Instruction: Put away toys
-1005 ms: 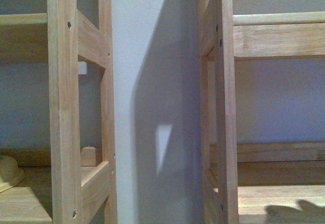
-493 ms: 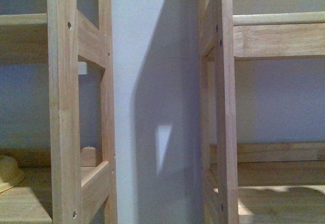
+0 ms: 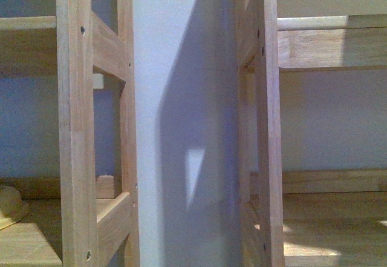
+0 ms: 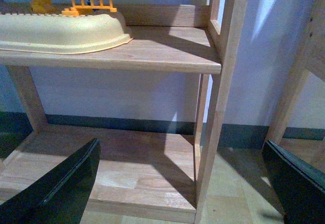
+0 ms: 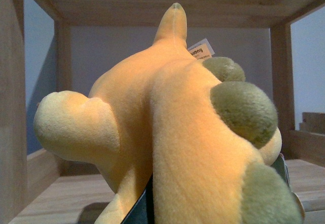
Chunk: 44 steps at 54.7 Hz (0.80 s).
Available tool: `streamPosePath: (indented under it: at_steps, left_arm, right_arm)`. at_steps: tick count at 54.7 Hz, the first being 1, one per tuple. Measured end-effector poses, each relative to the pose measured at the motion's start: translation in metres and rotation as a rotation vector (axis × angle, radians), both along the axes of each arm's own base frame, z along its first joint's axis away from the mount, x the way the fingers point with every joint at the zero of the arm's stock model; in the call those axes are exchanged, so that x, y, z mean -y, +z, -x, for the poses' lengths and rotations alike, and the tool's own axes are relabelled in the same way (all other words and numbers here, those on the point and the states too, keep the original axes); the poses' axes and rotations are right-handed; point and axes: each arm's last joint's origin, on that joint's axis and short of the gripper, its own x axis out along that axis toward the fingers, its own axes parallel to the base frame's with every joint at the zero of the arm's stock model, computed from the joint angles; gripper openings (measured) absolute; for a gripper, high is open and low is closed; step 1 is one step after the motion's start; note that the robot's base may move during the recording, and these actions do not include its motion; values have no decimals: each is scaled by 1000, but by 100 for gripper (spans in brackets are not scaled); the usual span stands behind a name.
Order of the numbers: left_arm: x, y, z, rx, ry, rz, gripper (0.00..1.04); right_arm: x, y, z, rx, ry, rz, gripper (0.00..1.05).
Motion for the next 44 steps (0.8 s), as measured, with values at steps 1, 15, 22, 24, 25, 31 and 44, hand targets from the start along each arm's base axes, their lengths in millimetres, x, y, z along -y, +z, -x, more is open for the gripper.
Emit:
streamPosePath:
  at_steps: [1,15,22,24,25,31,44]
  left_arm:
    - [0,0,0,0,0,0,98]
    - [0,0,0,0,0,0,98]
    - [0,0,0,0,0,0,98]
    - [0,0,0,0,0,0,98]
    - [0,0,0,0,0,0,98]
    - [0,0,0,0,0,0,98]
    - [0,0,0,0,0,0,98]
  right_arm:
    - [1,0,-3,-4,2,-2,7]
    - [9,11,-75,-40,88,-76,7]
    - [6,19,-98,-36,116,-95,7]
    - [5,21,-105,-39,122,-100,7]
    - [5,21,-107,-40,123,-101,7]
    - [5,23,-136,-62,146,-139,7]
    - [2,15,-179,-112,183,-210,7]
